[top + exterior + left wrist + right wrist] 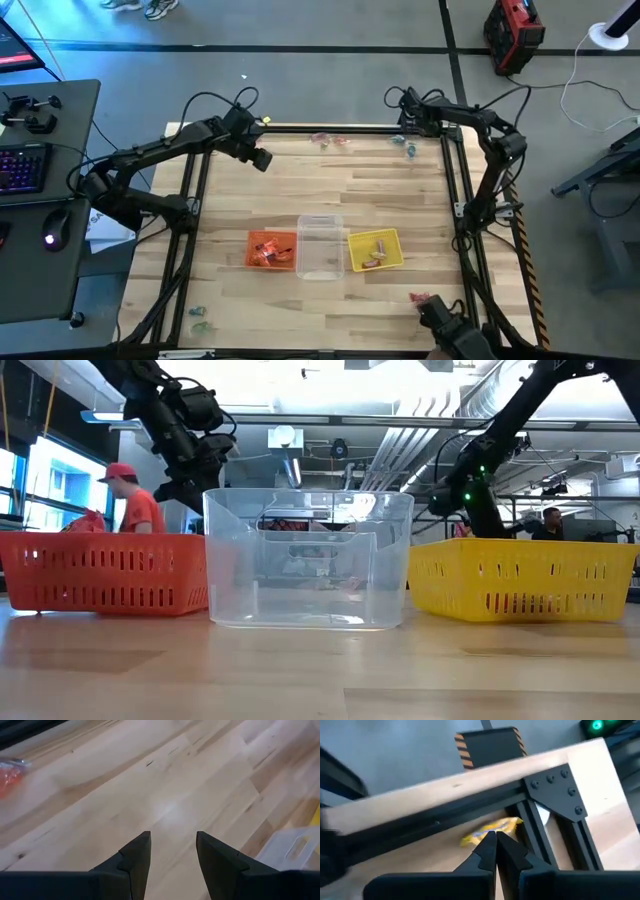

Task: Sort candy by brand, put in halloween buckets
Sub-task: Put the yellow candy into the yellow bin

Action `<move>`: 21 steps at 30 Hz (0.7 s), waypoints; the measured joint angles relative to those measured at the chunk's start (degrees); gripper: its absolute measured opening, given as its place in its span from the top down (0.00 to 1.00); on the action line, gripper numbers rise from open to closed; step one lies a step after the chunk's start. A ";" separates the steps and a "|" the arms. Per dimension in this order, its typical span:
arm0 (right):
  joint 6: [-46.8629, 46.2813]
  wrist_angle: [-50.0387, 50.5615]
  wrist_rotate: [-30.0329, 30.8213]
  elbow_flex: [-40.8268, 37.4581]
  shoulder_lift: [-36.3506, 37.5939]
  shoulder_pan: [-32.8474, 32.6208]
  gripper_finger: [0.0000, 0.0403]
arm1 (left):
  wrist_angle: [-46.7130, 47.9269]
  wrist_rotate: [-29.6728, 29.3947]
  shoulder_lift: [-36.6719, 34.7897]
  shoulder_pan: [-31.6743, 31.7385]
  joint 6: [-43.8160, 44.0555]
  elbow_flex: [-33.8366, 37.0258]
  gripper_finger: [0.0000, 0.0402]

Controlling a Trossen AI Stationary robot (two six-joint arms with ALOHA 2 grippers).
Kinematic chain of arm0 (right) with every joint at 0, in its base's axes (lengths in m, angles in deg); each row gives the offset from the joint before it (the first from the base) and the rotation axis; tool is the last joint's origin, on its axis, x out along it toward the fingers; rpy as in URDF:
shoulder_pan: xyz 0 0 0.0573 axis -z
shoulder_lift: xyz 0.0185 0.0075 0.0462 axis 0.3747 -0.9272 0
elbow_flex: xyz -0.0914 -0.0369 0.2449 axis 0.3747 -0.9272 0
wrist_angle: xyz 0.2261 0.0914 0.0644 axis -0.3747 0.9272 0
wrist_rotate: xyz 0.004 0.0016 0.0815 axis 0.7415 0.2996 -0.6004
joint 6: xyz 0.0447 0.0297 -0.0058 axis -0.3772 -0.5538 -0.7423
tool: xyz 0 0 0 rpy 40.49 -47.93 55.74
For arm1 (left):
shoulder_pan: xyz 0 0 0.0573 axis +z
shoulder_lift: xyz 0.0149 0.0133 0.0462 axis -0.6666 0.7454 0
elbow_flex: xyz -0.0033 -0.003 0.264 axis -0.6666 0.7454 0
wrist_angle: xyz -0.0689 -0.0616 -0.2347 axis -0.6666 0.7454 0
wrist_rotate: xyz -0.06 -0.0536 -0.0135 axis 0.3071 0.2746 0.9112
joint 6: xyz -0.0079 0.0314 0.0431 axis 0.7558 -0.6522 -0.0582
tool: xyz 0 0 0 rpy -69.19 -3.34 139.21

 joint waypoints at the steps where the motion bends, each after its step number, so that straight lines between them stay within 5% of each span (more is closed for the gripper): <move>1: 0.00 0.10 0.23 -0.12 -0.37 0.00 1.00 | -0.01 0.00 0.00 0.00 -0.38 0.00 0.63; 9: 1.07 -0.41 2.32 -0.08 -2.91 -0.16 1.00 | 0.05 0.02 0.00 0.00 -2.64 -0.02 0.63; 21: 9.79 -3.38 -6.94 -0.08 -5.18 -0.11 1.00 | -0.09 -0.04 0.00 0.00 -2.66 -0.02 0.63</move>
